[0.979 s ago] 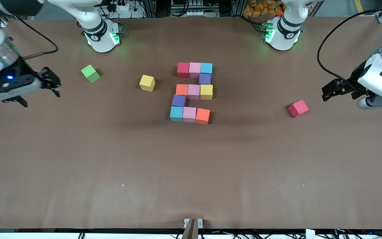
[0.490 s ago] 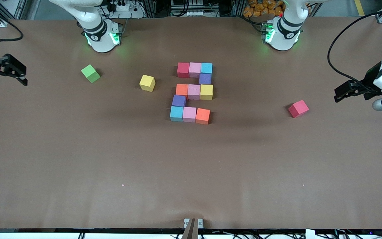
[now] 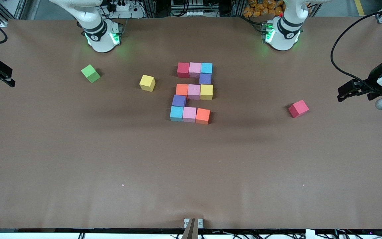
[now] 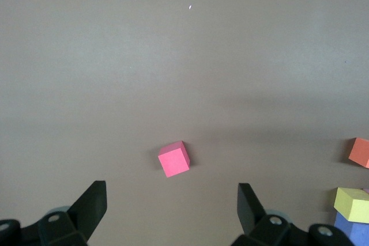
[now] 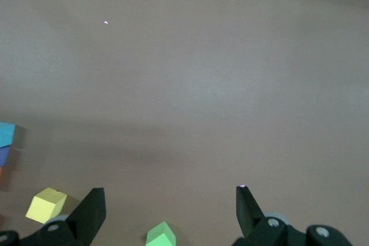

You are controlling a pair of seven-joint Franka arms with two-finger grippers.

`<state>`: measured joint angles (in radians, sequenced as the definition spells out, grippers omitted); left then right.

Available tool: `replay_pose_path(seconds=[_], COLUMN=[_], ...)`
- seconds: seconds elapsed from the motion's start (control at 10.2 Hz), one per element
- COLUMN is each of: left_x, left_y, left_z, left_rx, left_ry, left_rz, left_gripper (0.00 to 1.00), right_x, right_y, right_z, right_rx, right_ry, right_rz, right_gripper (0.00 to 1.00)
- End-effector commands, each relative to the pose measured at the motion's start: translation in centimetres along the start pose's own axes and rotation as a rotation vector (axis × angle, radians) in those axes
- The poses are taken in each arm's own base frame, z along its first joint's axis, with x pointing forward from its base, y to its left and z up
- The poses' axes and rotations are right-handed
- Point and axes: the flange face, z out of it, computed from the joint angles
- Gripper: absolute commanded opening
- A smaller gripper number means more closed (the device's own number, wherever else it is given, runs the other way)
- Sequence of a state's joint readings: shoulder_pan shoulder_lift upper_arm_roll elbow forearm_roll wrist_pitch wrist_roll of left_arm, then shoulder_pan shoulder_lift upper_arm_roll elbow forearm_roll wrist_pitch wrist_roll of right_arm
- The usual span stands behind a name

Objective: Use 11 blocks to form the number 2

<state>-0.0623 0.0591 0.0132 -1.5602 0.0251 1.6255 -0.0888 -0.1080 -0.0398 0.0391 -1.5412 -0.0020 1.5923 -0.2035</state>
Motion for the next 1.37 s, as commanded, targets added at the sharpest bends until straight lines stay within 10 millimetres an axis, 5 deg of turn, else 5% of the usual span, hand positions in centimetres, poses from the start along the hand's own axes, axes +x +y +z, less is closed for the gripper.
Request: replay_pose_path(seconds=[0.0,0.49,0.88,1.27], left_x=[-0.5,-0.5,-0.8,-0.9], left_y=[-0.2,0.1,4.1,5.1], left_z=[-0.4,-0.5,-0.8,-0.9], left_rx=[-0.006,-0.011,-0.038,-0.039], left_ry=[-0.001,0.004,0.015,0.016], left_rz=[0.021,0.031,0.051,0.039], left_gripper=[1.0,1.0,1.0,1.0], right_x=[0.3,0.2,0.3,0.4], right_y=[-0.2,0.1,0.6,1.5], right_z=[0.1,0.0,-1.3,-0.5], right_rx=[0.027,0.017,0.008,0.015], right_ry=[-0.004,-0.002,0.02,0.004], right_rz=[0.011,0.026,0.017,0.038], right_gripper=[1.0,1.0,1.0,1.0])
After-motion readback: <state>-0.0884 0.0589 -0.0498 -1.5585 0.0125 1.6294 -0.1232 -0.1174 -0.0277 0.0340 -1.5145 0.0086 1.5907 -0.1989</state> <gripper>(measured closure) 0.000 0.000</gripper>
